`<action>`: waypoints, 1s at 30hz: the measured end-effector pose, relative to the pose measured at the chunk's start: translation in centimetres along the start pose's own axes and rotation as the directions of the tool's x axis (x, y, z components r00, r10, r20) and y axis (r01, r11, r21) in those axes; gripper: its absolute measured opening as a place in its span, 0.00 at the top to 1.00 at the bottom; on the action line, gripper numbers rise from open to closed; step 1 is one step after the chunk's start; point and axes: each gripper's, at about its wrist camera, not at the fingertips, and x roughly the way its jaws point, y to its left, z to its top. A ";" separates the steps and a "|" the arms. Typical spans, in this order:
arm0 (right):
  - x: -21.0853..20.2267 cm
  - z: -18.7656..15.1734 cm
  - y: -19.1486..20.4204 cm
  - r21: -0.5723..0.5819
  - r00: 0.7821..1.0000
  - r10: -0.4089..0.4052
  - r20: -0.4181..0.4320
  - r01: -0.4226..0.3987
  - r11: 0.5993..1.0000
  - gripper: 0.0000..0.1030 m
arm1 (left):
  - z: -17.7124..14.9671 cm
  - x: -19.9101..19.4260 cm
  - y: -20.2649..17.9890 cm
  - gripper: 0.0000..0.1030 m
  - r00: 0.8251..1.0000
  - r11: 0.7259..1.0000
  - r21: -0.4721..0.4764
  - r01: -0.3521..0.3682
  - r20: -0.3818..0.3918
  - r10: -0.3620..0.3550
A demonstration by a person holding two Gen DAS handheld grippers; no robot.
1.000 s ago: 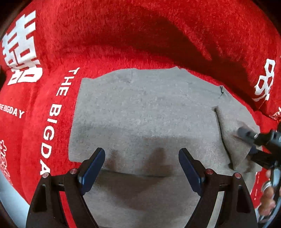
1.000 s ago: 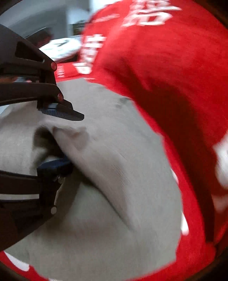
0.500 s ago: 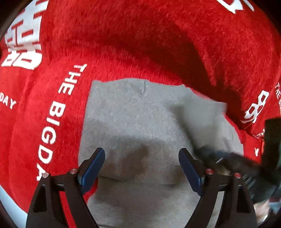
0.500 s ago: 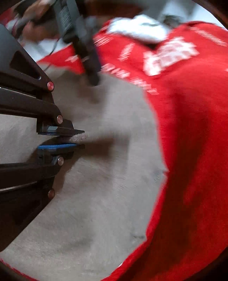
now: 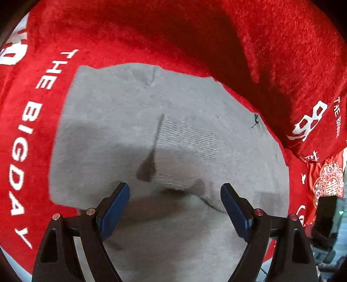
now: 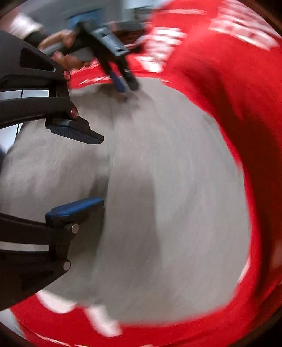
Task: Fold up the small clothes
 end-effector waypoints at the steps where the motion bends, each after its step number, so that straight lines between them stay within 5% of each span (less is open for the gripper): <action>1: -0.8 -0.2 -1.9 0.080 0.999 0.024 0.023 -0.026 0.996 0.46 | 0.2 0.2 -0.3 0.16 1.000 1.000 0.001 0.009 -0.003 -0.009; 6: -2.9 -1.1 -8.8 0.382 0.977 0.123 0.176 -0.183 0.906 0.46 | 1.1 0.8 -1.2 0.19 0.999 0.999 -0.015 0.047 -0.001 -0.047; 8: -3.3 -1.1 -10.2 0.442 0.960 0.149 0.239 -0.244 0.863 0.47 | 1.4 0.7 -1.3 0.55 0.997 0.997 -0.027 0.077 0.004 -0.076; 9: -3.4 -1.1 -10.5 0.451 0.954 0.152 0.258 -0.258 0.854 0.61 | 1.6 0.9 -1.2 0.88 0.996 0.995 -0.032 0.092 -0.010 -0.093; 10: -3.7 -0.9 -10.8 0.454 0.954 0.140 0.266 -0.253 0.855 0.95 | 1.6 1.0 -1.1 0.93 0.994 0.993 -0.041 0.107 -0.021 -0.108; 17: -5.2 1.1 -9.9 0.268 0.977 0.040 0.211 -0.097 0.959 0.94 | -0.6 -1.5 -1.5 0.93 0.993 0.993 0.025 0.114 0.014 -0.115; 26: -3.5 0.9 -10.7 0.231 0.991 0.002 0.133 -0.033 0.972 0.91 | -1.9 -1.1 -0.5 0.92 0.998 0.996 0.060 -0.067 0.016 0.066; 30: -3.8 -0.2 -9.6 0.182 0.999 0.021 0.039 -0.028 0.983 0.72 | -1.7 -3.3 0.5 0.92 0.981 0.978 0.082 -0.190 0.055 0.186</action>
